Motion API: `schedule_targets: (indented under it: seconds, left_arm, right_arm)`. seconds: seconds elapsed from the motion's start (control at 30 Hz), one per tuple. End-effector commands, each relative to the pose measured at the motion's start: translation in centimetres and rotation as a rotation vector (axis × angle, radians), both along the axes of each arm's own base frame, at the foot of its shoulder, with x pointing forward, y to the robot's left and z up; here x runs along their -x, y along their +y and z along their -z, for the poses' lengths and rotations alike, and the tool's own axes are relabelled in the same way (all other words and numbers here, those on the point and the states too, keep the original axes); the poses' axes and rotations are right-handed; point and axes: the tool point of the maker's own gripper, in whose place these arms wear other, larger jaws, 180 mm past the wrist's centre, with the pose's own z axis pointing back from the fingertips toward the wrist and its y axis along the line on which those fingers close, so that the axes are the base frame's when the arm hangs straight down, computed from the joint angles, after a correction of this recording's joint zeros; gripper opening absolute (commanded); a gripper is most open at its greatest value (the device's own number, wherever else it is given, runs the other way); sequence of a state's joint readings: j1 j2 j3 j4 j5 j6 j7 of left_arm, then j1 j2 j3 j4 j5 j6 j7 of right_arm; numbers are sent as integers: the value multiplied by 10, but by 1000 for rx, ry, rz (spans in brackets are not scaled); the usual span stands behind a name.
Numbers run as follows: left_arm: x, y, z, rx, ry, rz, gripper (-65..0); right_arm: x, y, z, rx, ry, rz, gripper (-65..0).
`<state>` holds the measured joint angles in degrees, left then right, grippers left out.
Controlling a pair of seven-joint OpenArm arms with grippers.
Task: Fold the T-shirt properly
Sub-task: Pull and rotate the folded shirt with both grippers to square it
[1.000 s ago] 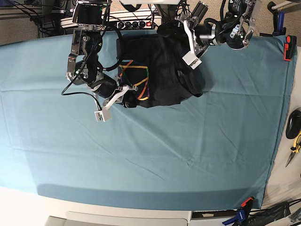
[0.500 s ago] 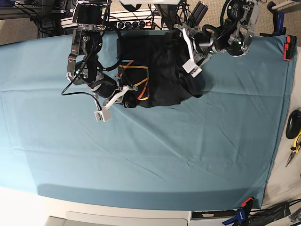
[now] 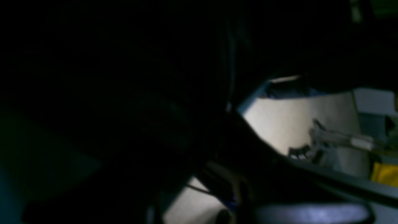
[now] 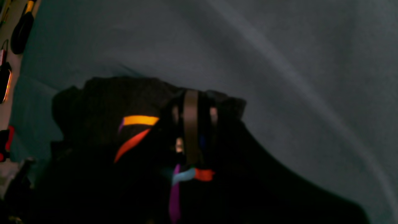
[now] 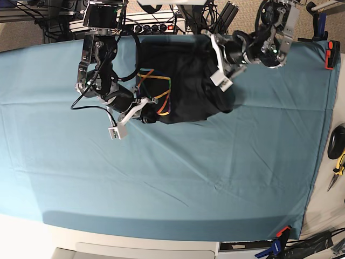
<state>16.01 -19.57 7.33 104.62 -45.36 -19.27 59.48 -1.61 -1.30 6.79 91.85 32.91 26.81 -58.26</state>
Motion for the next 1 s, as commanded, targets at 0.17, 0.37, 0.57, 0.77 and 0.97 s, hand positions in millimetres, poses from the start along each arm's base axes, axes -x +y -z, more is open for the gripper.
schedule_targets:
  seconds: [0.17,0.37,0.57,0.77,0.97]
  left_arm:
    - [-19,24,-1,-69,-43,-63,-650]
    - [-37,48,-2,-148,-94,-72,-650]
    - [-57,58,-2,-187,-123,-107,-650]
    - [-79,60,-11,-184,-163,-119,-650]
    - [-97,58,-12,-178,-175,-118,-650]
  right_arm:
    - [-4,-4,-4,36,-15,-4,-650]
    - [4,-5,4,43,28,3,-650]
    - [24,-7,3,57,29,7,-650]
    - [45,-8,-13,82,-12,4,-650]
    - [69,-6,-7,71,18,3,-650]
